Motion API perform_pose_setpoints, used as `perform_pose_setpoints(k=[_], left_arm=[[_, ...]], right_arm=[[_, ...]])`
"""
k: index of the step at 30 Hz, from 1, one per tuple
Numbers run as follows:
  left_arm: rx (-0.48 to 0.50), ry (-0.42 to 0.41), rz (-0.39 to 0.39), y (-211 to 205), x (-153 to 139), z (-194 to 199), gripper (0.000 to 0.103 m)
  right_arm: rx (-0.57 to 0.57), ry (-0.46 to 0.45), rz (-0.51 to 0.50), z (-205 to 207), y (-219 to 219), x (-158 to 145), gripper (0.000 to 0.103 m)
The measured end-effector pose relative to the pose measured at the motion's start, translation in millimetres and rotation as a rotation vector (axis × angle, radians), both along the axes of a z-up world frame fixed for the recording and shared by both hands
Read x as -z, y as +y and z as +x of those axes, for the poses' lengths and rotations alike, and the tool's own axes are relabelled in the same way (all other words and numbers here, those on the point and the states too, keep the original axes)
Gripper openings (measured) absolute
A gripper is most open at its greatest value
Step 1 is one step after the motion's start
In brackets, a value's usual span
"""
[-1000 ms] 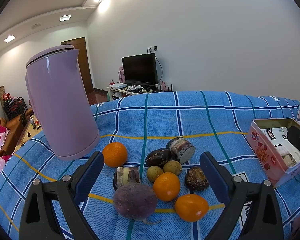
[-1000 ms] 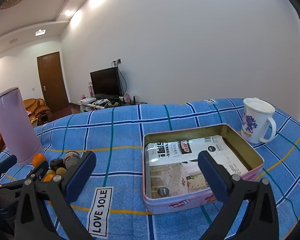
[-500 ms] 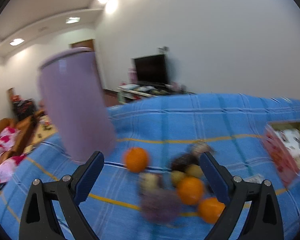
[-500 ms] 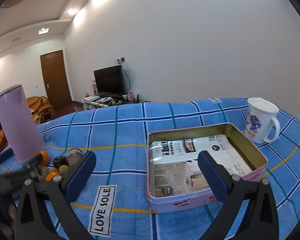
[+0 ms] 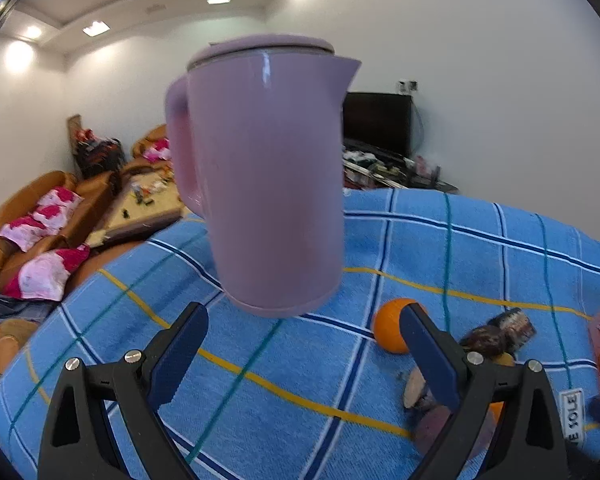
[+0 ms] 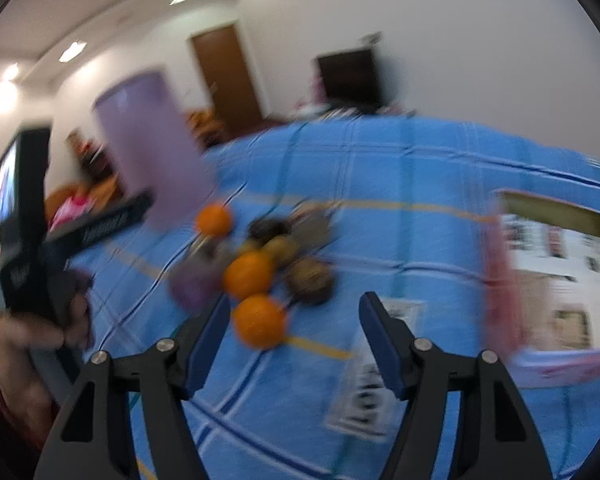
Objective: Organize fruits
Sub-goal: 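Grasp an orange with the right tool while the left tool approaches the purple onion, then grasp the purple onion with the left tool while the right tool lifts the orange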
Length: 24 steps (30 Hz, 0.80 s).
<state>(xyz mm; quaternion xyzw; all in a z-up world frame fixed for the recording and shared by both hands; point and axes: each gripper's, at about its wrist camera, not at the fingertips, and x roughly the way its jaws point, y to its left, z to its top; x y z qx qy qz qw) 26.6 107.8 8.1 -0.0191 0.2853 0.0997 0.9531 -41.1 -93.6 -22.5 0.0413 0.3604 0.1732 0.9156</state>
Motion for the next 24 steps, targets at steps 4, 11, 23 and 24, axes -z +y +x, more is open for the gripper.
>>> perform_pose_setpoints(k=[4, 11, 23, 24], left_arm=[[0.079, 0.048, -0.076, -2.1, 2.3, 1.9, 0.097], [0.228, 0.096, -0.13, -25.2, 3.0, -4.6, 0.097], [0.4, 0.191, -0.157, -55.1, 23.9, -8.7, 0.097], [0.401, 0.196, -0.146, -57.6, 26.0, -8.5, 0.097]], right_arm=[[-0.043, 0.079, -0.101, 12.3, 26.4, 16.1, 0.068], [-0.09, 0.15, -0.123, 27.8, 40.3, 30.3, 0.041], [0.047, -0.014, -0.08, -4.7, -21.9, -2.6, 0.039], [0.078, -0.036, -0.074, -6.0, -31.2, -6.4, 0.039]])
